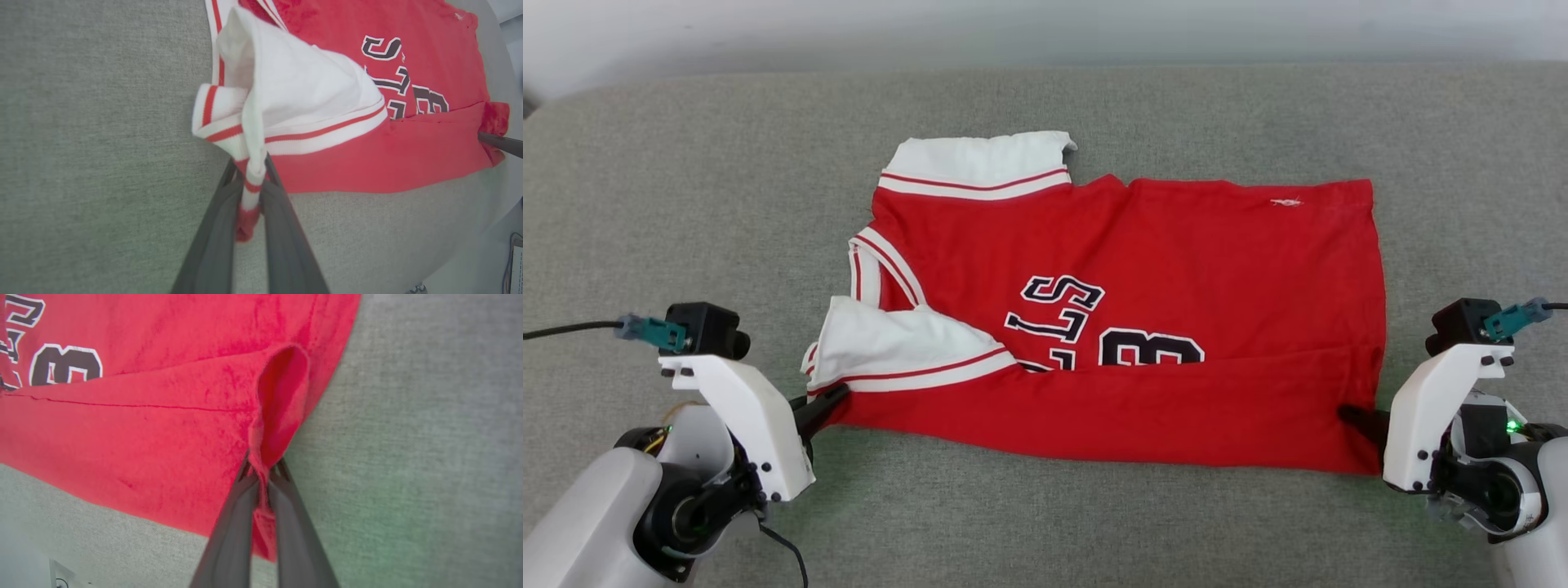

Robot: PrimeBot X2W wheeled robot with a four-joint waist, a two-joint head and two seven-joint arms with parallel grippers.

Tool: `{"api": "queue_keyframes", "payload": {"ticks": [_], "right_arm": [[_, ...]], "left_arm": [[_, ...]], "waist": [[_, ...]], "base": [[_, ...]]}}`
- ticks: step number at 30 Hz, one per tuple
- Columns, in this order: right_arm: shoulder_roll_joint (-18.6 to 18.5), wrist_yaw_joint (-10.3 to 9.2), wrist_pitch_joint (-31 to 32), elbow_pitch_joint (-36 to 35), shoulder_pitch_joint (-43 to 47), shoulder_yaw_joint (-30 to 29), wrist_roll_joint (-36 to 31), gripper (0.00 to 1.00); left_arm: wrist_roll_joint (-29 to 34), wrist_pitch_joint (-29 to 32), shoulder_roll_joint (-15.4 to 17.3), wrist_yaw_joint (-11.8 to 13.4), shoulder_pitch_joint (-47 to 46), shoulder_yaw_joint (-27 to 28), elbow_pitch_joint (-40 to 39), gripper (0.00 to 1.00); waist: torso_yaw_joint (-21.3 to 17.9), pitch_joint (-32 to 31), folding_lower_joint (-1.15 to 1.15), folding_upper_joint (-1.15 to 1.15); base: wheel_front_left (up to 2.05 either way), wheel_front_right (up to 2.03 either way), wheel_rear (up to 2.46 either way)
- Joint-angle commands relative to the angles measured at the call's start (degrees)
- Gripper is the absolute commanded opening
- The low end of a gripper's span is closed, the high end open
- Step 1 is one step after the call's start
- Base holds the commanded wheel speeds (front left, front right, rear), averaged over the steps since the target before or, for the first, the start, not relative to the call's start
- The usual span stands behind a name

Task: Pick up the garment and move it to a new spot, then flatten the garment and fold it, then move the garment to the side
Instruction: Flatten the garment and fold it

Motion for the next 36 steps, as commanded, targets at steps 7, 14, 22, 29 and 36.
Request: {"api": "queue_keyframes", "payload": {"ticks": [7, 14, 22, 29, 36], "right_arm": [[-1.6, 0.13, -1.6, 1.0, 1.3, 2.8, 2.1, 0.0], [-3.0, 0.07, -1.9, 0.8, 4.8, 5.4, 4.2, 0.0], [-4.6, 0.07, -1.8, -0.9, 8.8, 6.1, 5.4, 0.0], [-4.3, 0.07, -3.4, -0.5, 12.1, 5.6, 3.9, 0.34], [-4.9, 0.07, -11.7, -2.5, 13.3, 6.5, 1.7, 1.0]], "left_arm": [[-1.7, -2.2, -1.8, 0.7, 4.2, 0.3, 1.4, 0.0], [-3.3, -3.6, -2.4, 1.9, 9.8, 0.4, 1.4, 0.0], [-4.4, -4.9, -0.4, 5.3, 17.7, 1.5, -3.2, 0.0], [-4.9, -5.7, -2.0, 5.9, 20.9, 0.4, -3.5, 0.0], [-4.3, -7.8, -3.6, 4.0, 18.7, 0.5, 0.7, 1.0]], "waist": [[-0.7, -6.0, -0.01, 0.0], [-0.6, -13.3, -0.01, 0.0], [-0.2, -17.2, -0.01, 0.0], [0.1, -17.0, -0.01, 0.0], [-0.9, -16.2, -0.01, 0.0]], "base": [[0.0, 0.0, 0.0], [0.0, 0.0, 0.0], [0.0, 0.0, 0.0], [0.0, 0.0, 0.0], [0.0, 0.0, 0.0]]}}
